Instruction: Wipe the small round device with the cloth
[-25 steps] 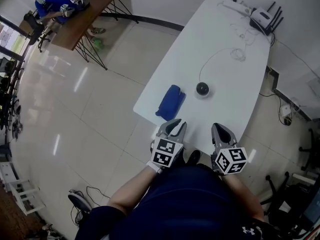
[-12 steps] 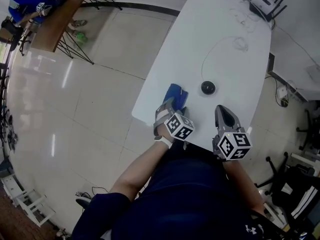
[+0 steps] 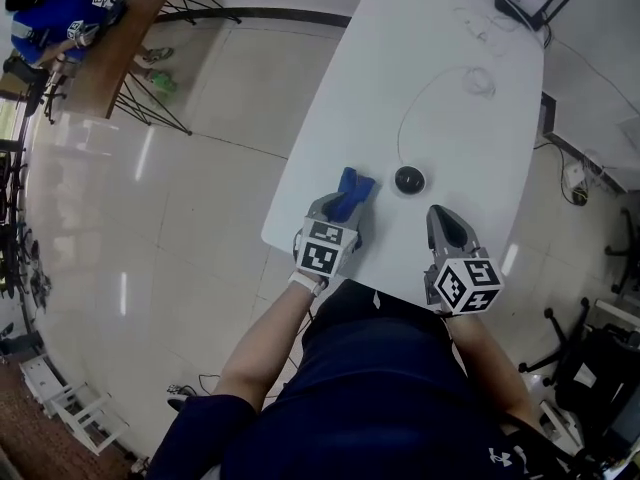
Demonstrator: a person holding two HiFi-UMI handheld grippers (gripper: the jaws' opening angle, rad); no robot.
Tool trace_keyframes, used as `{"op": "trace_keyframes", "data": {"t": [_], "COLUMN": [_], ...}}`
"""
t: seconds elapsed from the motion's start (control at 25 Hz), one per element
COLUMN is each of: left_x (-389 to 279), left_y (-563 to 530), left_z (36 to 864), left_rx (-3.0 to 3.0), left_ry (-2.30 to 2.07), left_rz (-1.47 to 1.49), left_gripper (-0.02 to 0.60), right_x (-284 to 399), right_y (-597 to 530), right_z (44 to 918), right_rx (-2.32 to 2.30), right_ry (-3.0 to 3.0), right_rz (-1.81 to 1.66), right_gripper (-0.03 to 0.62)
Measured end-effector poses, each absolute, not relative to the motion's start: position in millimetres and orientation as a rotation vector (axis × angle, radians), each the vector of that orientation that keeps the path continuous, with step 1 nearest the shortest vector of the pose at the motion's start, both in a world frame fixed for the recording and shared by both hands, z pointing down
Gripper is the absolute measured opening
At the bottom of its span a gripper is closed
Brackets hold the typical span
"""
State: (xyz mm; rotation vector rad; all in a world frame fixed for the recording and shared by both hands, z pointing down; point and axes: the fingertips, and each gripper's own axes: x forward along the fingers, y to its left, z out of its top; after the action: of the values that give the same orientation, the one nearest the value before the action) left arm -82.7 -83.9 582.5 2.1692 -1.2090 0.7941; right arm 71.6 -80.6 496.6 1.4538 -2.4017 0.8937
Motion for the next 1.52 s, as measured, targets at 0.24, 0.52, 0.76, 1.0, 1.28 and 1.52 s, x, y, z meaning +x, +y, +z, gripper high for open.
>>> {"op": "trace_keyframes", "data": {"t": [0.24, 0.52, 0.76, 1.0, 1.28, 1.52], "left_x": [-36.8, 63.8, 63.2, 22.7, -19.3, -32.0], "left_y": [-118.9, -76.1, -86.0, -123.8, -154.2, -153.9], "left_z": [484.3, 461.1, 484.3, 495.0, 524.9, 568.2], "left_rx": [2.448, 3.073, 2.979, 2.609, 2.114, 1.849], "left_ry": [-1.218, -0.908, -0.874, -0.934, -0.847, -0.834], "left_rz": [0.598, 1.294, 1.258, 0.788, 0.24, 0.029], "left_gripper": [0.114, 0.117, 0.118, 0.121, 0.12, 0.121], "right_x": [91.7, 102.1, 107.0, 98.2, 68.7, 52.6], "right_y": [-99.3, -111.1, -115.7, -124.0, -130.5, -133.0], "right_z": [507.7, 516.0, 526.3, 533.4, 525.2, 520.5], "right_rx": [1.509, 1.536, 1.544, 1.517, 1.353, 1.274], "right_ry": [-2.372, -2.336, -2.295, -2.303, -2.49, -2.528], "right_rz": [0.874, 0.88, 0.905, 0.935, 1.022, 0.902], "right_gripper": [0.012, 0.012, 0.012, 0.012, 0.015, 0.108]}}
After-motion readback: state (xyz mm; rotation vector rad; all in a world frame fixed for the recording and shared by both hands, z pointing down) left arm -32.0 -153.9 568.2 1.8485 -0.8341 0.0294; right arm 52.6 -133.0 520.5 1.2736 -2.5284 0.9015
